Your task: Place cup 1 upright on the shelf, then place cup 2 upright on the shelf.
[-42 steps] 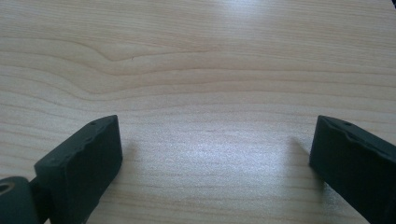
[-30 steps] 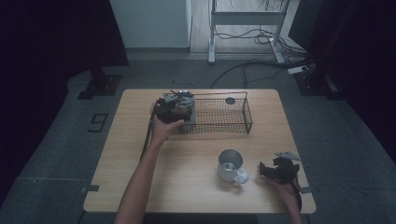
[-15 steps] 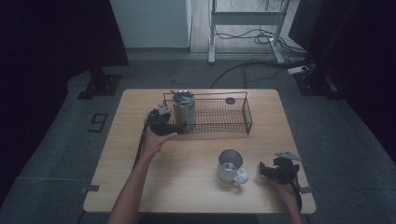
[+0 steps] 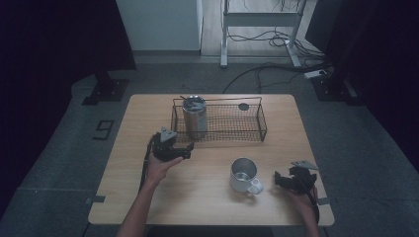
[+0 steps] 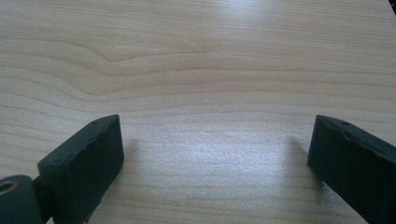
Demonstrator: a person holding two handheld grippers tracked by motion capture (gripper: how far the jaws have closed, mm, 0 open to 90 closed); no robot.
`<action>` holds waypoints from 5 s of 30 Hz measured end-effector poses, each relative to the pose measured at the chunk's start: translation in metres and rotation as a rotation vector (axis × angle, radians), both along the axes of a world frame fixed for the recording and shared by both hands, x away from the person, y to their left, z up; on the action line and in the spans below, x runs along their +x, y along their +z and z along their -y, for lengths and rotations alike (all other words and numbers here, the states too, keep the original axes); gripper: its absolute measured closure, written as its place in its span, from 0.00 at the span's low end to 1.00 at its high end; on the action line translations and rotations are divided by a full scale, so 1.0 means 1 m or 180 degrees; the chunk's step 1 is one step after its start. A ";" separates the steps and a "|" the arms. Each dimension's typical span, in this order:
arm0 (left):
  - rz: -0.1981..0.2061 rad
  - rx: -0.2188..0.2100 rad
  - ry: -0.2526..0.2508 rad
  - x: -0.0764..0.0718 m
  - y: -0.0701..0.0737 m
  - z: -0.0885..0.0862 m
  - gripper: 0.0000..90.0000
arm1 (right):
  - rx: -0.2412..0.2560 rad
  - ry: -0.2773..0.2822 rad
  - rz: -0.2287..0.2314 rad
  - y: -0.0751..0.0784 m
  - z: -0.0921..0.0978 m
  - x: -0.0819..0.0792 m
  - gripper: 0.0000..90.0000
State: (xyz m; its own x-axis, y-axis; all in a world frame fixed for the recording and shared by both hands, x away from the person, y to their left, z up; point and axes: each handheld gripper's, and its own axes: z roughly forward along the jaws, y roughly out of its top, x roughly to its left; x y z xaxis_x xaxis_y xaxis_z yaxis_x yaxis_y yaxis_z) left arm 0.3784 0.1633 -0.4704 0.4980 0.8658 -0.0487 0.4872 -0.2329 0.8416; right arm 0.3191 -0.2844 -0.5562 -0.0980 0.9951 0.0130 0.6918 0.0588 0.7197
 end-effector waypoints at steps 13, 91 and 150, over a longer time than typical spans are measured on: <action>-0.0096 -0.0013 0.0016 -0.034 -0.026 -0.020 0.07 | -0.0001 0.0000 0.0000 0.000 0.000 0.000 0.03; -0.0405 0.0232 -0.0014 -0.047 -0.063 -0.012 0.12 | 0.0788 0.1303 0.0754 0.081 -0.104 -0.043 0.12; -0.0547 0.0264 0.0003 -0.046 -0.070 -0.014 0.15 | 0.0239 0.1331 0.0362 0.055 -0.129 -0.027 0.08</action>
State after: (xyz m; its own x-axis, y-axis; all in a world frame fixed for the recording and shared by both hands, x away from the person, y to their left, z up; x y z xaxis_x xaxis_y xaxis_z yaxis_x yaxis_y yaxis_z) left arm 0.3328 0.1777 -0.5405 0.4877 0.8708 -0.0614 0.6224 -0.2976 0.7239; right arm 0.2919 -0.1551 -0.5009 -0.4971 0.8663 0.0496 0.5358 0.2615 0.8028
